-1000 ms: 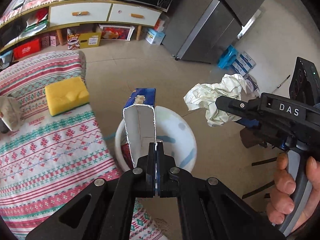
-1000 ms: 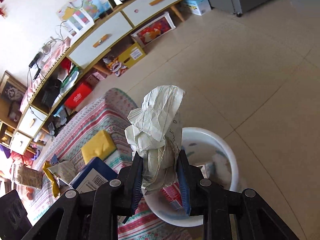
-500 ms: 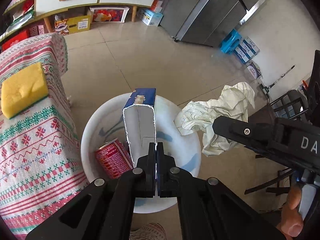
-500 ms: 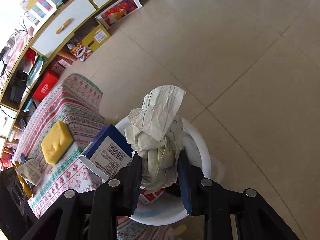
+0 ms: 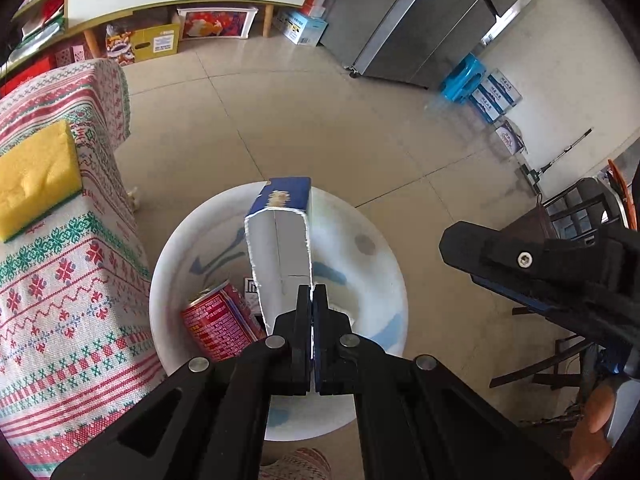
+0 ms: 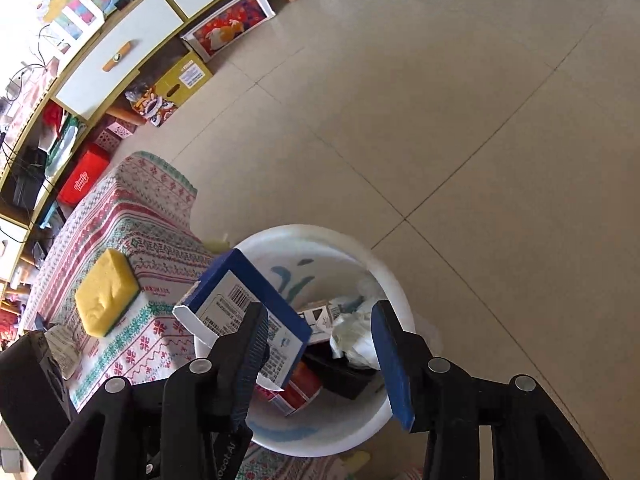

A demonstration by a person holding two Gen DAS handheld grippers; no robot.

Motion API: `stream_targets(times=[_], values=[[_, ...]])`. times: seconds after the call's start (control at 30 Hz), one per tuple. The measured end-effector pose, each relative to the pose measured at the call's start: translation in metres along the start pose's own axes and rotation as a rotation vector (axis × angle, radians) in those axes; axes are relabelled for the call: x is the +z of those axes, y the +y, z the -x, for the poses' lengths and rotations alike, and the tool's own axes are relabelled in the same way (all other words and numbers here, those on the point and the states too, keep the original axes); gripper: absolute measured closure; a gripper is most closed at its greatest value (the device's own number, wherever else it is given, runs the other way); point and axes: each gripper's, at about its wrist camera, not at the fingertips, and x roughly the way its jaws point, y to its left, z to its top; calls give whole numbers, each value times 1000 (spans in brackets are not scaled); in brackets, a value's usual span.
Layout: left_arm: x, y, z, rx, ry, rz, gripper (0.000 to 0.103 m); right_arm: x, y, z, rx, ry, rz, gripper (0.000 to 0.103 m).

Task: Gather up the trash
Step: 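Carry the blue box and tissue over the white bin and open both tools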

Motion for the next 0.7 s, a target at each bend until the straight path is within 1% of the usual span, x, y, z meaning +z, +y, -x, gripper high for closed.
stream_targets(times=[0.13,0.17,0.27,0.33,0.47,0.63,0.7], values=[[3,-1,-8,1,5,23,102,1,0,4,9,-20,-15,55],[4,0,-11,-11,12,33,101,2,-1,4,9,-22,-19,55],[4,4,-17,-46,69,64,99,2,-1,6,18,-34,-29,55],[2,8,-15,-64,71,75,99,2,-2,8,23,-41,-38,55],[-2,19,-2,-67,53,93,99,2,1,9,30,-44,-32,55],[-7,33,20,-40,46,111,99,2,5,10,43,-52,-28,55],[-10,37,33,-11,34,105,99,2,9,11,44,-57,-13,55]])
